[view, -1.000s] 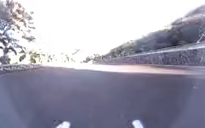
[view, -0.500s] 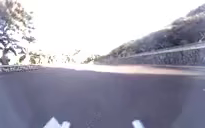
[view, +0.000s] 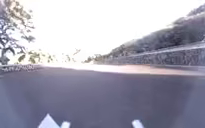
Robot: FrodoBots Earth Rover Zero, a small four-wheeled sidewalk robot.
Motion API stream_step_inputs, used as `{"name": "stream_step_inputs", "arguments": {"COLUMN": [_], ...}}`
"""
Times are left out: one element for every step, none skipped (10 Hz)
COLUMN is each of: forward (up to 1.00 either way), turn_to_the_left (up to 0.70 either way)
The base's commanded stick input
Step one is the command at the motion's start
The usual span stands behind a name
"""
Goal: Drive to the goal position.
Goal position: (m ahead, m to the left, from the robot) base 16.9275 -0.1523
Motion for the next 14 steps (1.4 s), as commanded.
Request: {"name": "stream_step_inputs", "arguments": {"forward": [0.50,0.50,0.50,0.50,0.50,0.50,0.50,0.50,0.50,0.50,0.50,0.50,0.50,0.50], "turn_to_the_left": [0.00,0.00,0.00,0.00,0.00,0.00,0.00,0.00,0.00,0.00,0.00,0.00,0.00,0.00]}}
